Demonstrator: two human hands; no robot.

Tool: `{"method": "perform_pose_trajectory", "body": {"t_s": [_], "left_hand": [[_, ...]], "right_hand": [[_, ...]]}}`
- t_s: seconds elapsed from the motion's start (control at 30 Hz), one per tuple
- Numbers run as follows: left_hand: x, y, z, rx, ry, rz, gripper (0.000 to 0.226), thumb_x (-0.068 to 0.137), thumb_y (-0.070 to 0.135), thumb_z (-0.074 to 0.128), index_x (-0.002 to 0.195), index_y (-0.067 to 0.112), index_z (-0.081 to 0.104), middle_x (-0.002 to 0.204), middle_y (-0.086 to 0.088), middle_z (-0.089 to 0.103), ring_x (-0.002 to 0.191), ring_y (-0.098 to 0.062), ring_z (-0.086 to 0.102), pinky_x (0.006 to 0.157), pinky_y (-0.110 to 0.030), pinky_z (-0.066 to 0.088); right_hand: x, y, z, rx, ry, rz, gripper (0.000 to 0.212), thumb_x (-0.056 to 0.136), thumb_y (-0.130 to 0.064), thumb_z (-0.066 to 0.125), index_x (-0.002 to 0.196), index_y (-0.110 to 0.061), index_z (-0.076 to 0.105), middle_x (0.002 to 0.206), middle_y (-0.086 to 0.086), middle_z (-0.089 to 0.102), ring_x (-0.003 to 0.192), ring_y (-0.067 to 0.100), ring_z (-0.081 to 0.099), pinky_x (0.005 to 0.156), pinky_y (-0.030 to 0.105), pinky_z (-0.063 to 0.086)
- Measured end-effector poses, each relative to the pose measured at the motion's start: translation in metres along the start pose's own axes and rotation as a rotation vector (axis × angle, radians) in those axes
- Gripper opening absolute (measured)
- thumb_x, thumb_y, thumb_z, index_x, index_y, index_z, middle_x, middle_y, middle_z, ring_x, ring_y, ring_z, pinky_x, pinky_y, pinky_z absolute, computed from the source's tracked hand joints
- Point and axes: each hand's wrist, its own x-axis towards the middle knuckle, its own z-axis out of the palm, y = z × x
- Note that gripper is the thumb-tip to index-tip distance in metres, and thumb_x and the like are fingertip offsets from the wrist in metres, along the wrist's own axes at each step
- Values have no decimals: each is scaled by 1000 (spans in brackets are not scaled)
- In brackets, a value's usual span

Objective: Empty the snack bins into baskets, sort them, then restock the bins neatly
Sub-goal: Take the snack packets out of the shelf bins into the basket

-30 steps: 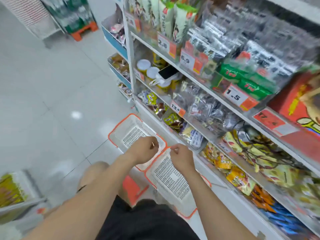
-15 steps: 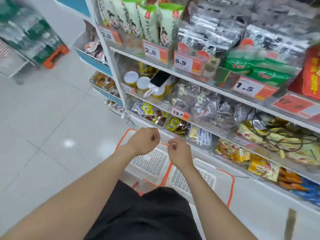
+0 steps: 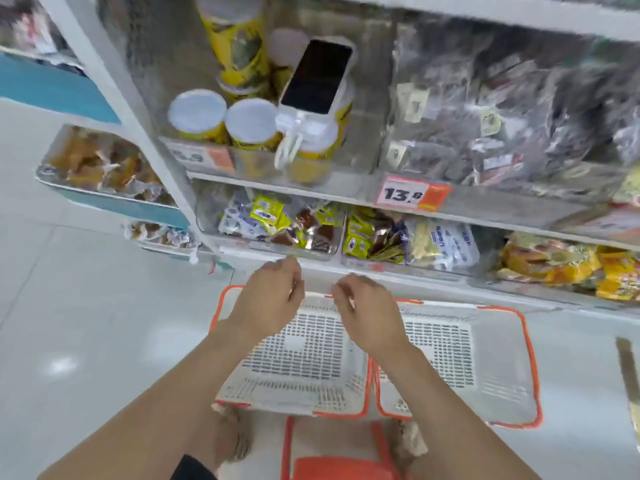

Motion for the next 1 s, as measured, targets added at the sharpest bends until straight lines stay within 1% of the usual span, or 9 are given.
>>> {"method": "perform_pose_trajectory", "body": {"t_s": [0.1, 0.17, 0.33, 0.47, 0.53, 0.63, 0.8, 0.9, 1.0], "left_hand": [[29, -31, 51, 11, 76, 67, 4, 96, 27, 53, 96, 23, 53, 90, 3, 59, 88, -24, 57, 78, -44, 52], [43, -45, 84, -27, 145, 139, 6, 95, 20, 59, 95, 23, 55, 90, 6, 58, 90, -21, 56, 81, -43, 50], [41, -69, 161, -112, 274, 171, 15, 94, 15, 63, 98, 21, 50, 85, 5, 60, 84, -23, 59, 74, -45, 49], [41, -82, 201, -46, 254, 209, 16, 95, 20, 63, 97, 22, 47, 82, 7, 60, 83, -22, 57, 73, -44, 49], [50, -85, 205, -60, 246, 183, 14, 95, 23, 63, 94, 24, 49, 79, 10, 60, 81, -17, 58, 73, -41, 49], [59, -83, 197, -52, 299, 184, 9, 94, 23, 63, 90, 24, 55, 74, 9, 62, 76, -17, 59, 72, -41, 50], [35, -84, 177, -124, 374, 179, 12, 93, 17, 64, 89, 26, 57, 79, 9, 65, 78, -12, 63, 71, -37, 51], [16, -95, 171, -150, 402, 201, 14, 92, 13, 65, 93, 26, 59, 87, 12, 65, 86, -10, 62, 76, -24, 47], [1, -107, 167, -69, 421, 238, 12, 93, 16, 63, 98, 26, 59, 94, 14, 61, 91, -6, 58, 80, -26, 47]], "right_hand": [[19, 48, 39, -25, 119, -40, 31, 102, -46, 44, 102, -25, 67, 90, -1, 69, 87, 27, 66, 74, 42, 54], [29, 76, 60, -43, 182, -107, 26, 101, -41, 47, 101, -26, 67, 89, -4, 70, 88, 25, 67, 74, 41, 54], [48, 122, 108, -143, 305, -246, 22, 97, -36, 52, 100, -23, 70, 91, -5, 72, 90, 26, 66, 75, 42, 53], [50, 146, 142, -168, 385, -302, 16, 94, -29, 57, 94, -19, 69, 87, -3, 71, 86, 25, 65, 74, 39, 52], [48, 154, 153, -214, 385, -306, 16, 94, -29, 56, 94, -19, 68, 85, -1, 69, 83, 26, 64, 71, 38, 50], [44, 155, 155, -313, 292, -289, 18, 96, -32, 54, 97, -20, 67, 89, 1, 69, 85, 30, 65, 66, 37, 45], [38, 136, 128, -222, 251, -139, 16, 93, -32, 54, 98, -24, 68, 90, 1, 73, 88, 30, 69, 69, 40, 56], [33, 118, 117, -239, 264, -145, 18, 93, -33, 53, 98, -25, 68, 90, 1, 74, 89, 30, 69, 70, 40, 58], [28, 93, 109, -215, 297, -158, 18, 92, -33, 53, 94, -23, 67, 86, 1, 72, 87, 30, 68, 71, 41, 59]]}}
